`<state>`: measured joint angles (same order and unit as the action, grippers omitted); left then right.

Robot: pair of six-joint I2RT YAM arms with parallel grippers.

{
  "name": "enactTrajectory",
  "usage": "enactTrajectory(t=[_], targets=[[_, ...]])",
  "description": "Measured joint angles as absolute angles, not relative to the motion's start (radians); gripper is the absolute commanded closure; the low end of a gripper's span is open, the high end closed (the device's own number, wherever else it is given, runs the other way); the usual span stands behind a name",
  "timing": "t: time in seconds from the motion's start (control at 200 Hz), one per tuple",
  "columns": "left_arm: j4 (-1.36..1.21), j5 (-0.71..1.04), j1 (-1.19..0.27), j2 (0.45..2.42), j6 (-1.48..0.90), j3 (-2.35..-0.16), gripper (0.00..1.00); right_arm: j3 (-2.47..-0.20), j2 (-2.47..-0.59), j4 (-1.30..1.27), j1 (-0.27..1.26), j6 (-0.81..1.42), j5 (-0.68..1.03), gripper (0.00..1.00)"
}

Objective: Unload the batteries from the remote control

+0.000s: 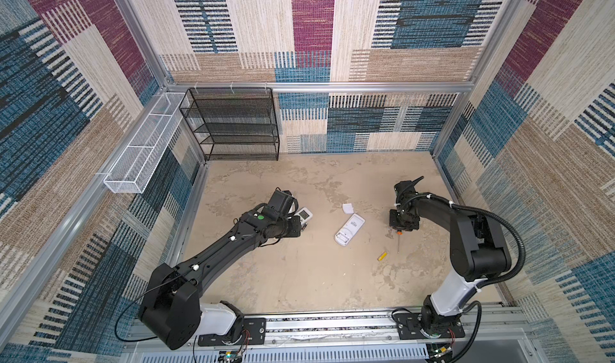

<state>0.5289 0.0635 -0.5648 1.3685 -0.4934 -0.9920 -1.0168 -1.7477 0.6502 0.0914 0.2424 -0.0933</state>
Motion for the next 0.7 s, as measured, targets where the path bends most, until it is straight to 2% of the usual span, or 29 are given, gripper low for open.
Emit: enactTrajectory(t=[0.18, 0.381, 0.701], targets=[[0.570, 0.059, -0.557, 1.430, -0.441, -1.060, 0.47, -0.980, -1.748, 0.527, 0.092, 0.264, -0.089, 0.54], [0.612, 0.003, -0.554, 1.580, -0.311, -1.202, 0.31, -0.961, -1.737, 0.466, 0.099, 0.265, -0.097, 0.52], [0.717, -0.047, -0.552, 1.891, -0.041, -1.452, 0.25, -1.031, -1.671, 0.581, 0.138, 0.268, -0.054, 0.45]])
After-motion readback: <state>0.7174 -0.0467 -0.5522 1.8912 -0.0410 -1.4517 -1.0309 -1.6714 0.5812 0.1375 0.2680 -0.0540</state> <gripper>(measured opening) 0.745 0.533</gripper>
